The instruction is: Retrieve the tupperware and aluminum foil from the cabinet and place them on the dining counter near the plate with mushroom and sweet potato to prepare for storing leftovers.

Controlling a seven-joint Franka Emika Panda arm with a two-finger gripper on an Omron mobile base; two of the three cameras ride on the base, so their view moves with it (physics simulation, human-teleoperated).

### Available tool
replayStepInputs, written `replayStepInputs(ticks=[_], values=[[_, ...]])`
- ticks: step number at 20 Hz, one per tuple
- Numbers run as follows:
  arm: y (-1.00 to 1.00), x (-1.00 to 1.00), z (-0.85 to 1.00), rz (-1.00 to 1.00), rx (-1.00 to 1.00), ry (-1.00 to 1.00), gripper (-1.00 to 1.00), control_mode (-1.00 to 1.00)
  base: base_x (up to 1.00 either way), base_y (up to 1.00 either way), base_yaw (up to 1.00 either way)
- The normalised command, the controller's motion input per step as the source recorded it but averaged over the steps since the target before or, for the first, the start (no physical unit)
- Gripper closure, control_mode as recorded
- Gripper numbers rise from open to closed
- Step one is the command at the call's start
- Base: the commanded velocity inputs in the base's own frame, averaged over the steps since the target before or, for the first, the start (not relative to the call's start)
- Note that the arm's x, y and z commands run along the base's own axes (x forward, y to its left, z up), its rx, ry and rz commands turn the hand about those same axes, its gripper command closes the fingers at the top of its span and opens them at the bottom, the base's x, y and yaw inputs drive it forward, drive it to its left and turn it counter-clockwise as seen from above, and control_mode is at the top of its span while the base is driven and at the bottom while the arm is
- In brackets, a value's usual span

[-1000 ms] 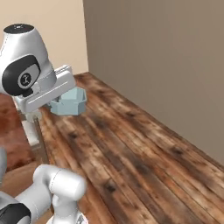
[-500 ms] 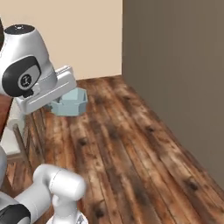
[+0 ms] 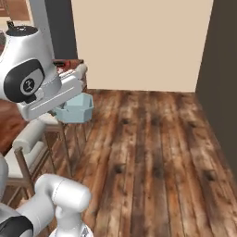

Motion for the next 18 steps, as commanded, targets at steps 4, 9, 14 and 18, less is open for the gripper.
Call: replayStepInputs(ticks=[4,9,14,18], values=[[0.0,0.0,0.0,0.0,0.0,0.0,1.0,1.0,1.0,-0.23,0.67],[0.0,0.0,0.0,0.0,0.0,0.0,1.0,1.0,0.99,-0.44,0.62],[0.0,0.0,0.0,0.0,0.0,0.0,1.0,1.0,0.93,-0.6,0.57],[0.0,0.0,0.0,0.0,0.0,0.0,1.0,1.0,0.9,-0.64,0.56]])
